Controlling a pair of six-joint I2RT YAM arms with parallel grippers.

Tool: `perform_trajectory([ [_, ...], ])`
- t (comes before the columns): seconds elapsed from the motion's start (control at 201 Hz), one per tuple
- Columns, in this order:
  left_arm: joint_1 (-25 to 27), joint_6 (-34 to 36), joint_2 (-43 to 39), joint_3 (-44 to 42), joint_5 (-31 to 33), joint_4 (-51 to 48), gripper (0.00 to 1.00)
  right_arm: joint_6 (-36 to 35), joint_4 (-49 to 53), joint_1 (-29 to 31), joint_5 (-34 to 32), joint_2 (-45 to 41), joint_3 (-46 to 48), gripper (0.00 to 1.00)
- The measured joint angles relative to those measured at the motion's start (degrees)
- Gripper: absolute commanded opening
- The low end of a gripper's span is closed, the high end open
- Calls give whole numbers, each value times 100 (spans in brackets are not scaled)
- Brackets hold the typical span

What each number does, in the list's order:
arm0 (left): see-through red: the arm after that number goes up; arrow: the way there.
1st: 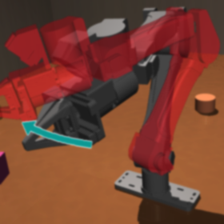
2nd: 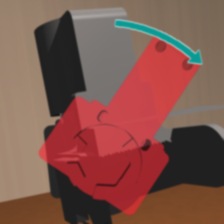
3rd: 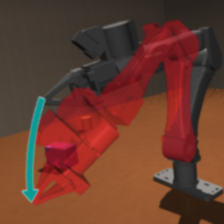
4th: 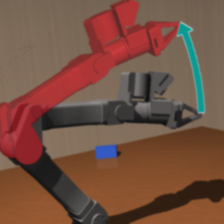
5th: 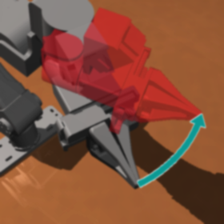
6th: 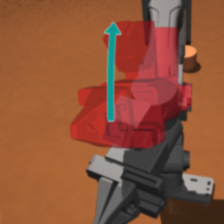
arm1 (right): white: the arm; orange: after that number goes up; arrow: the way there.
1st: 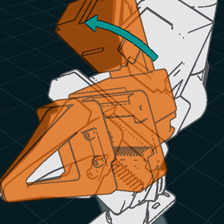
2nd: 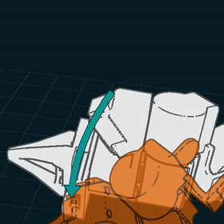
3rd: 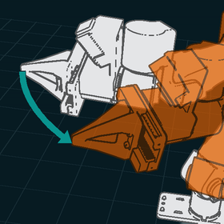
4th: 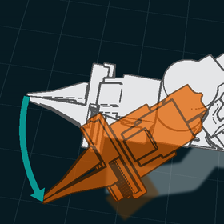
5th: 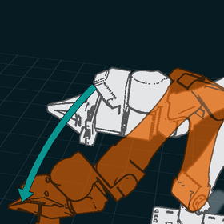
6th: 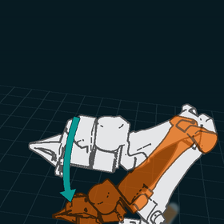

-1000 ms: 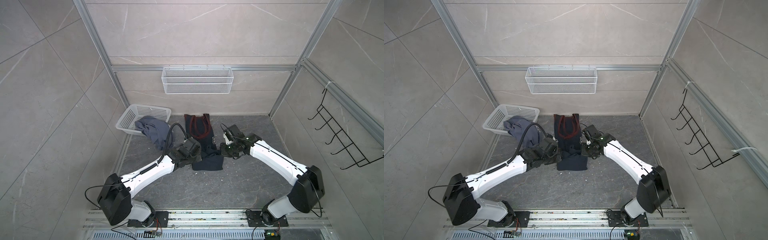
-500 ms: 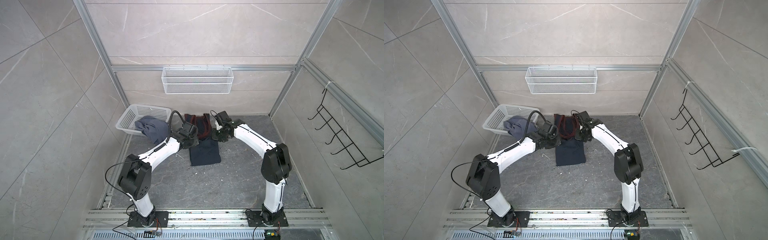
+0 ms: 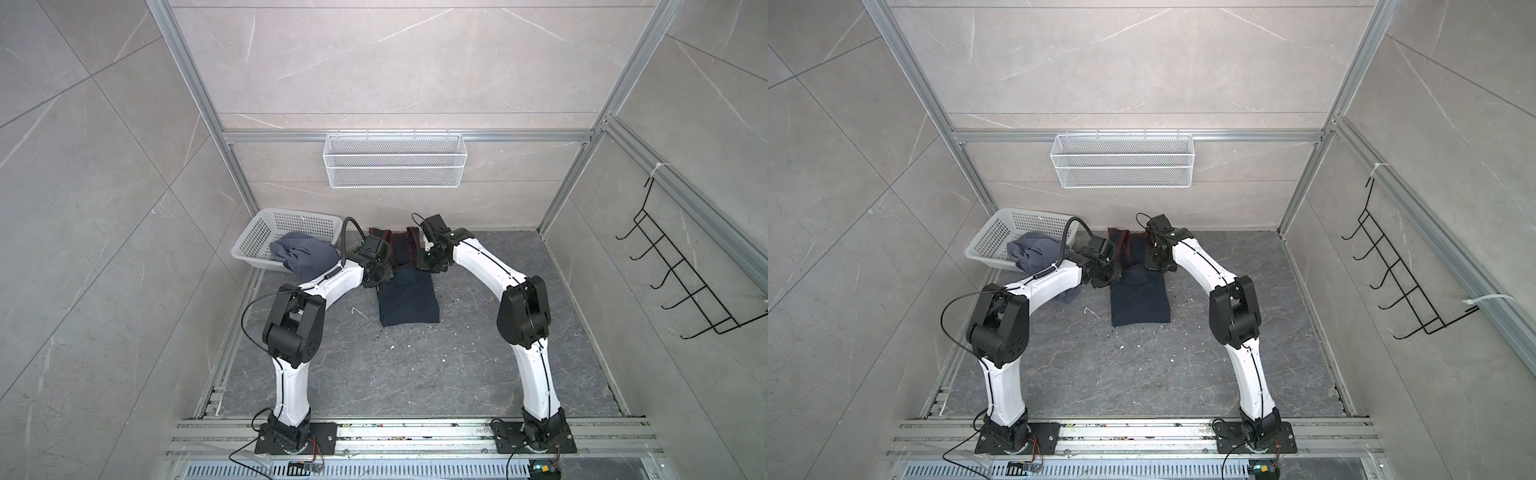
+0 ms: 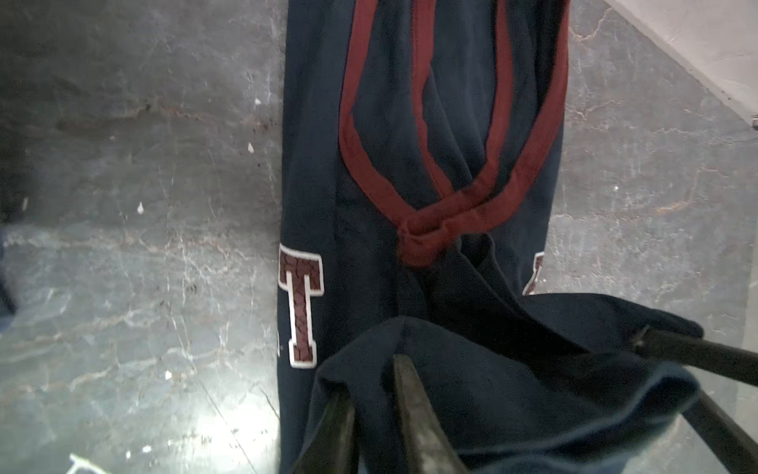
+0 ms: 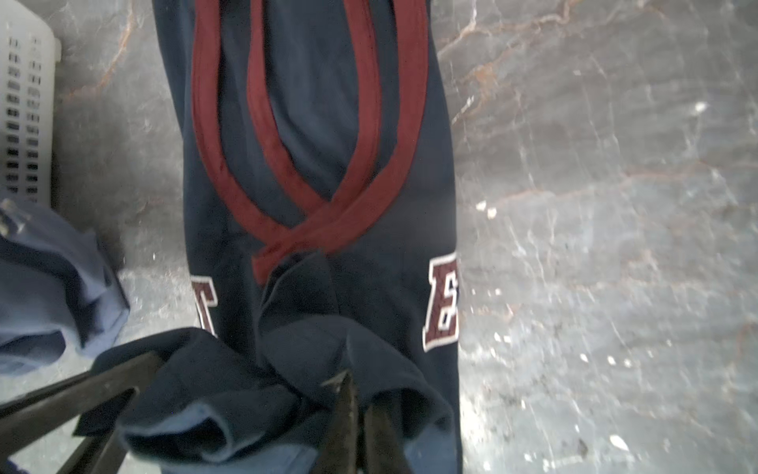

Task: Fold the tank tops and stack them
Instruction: 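Fold the lifted near end over onto the far half with both grippers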

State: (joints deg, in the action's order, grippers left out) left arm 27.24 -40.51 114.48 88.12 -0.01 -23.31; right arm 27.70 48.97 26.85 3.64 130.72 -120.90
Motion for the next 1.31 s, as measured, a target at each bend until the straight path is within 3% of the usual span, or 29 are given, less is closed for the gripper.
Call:
perform_trajectory([
  [0.095, -107, 26, 203, 240, -24, -48, 34, -72, 149, -15, -50, 341, -525, 43],
  [0.154, -168, 26, 343, 426, 2, -118, 41, -120, 267, -24, -72, 540, -841, 52],
  [0.244, -240, 20, 468, 614, 96, -238, 54, -201, 520, -31, -136, 789, -1340, 55],
  [0.339, -280, 11, 461, 704, 275, -433, 59, -258, 750, -31, -262, 861, -1587, 55],
  [0.443, -289, 28, 378, 647, 437, -542, 62, -308, 605, -33, -321, 474, -933, 55],
  [0.622, -72, 269, -4, 192, 433, -616, 59, -286, -98, -31, -111, -811, 1386, 55],
  [0.732, 72, 474, 2, 186, 411, -629, 57, -179, -549, -31, 81, -1296, 2258, 54],
  [1.145, 170, 1086, 1213, 1311, 905, -918, 53, 125, -1655, 42, 442, -1613, 3713, 54],
  [1.314, 170, 1287, 1473, 1733, 1134, -1062, 33, 195, -1862, 256, 455, -1823, 4033, 54],
])
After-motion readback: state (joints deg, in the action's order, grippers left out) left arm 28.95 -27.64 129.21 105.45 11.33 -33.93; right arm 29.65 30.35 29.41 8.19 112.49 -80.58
